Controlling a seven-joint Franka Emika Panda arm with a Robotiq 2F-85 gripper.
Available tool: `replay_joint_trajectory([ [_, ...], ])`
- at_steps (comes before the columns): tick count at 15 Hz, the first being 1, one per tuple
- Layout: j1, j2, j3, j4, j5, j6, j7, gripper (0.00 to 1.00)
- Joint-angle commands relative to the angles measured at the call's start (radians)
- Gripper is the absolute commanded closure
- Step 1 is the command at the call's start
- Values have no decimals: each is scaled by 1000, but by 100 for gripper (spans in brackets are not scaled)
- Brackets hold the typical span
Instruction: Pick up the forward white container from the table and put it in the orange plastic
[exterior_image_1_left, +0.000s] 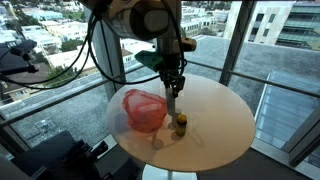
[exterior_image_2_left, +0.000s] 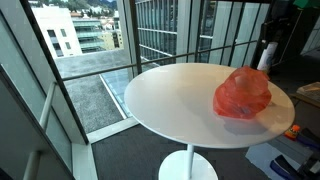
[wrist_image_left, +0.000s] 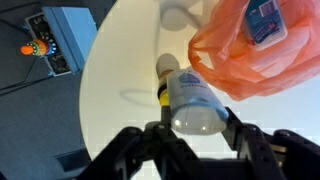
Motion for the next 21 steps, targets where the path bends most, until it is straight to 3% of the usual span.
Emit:
replay_joint_trajectory([
  [1,5,-65,30,18,22,-81,2,73],
  [10,30,-126,82,31,46,-186,-11,73],
  [11,26,-111,83,10,31,-143,-1,48],
  [15,26,-117,85,10,31,-150,-2,48],
  [16,26,-111,86,11,27,-153,4,73],
  [21,39,-86,106,-3,21,-114,19,73],
])
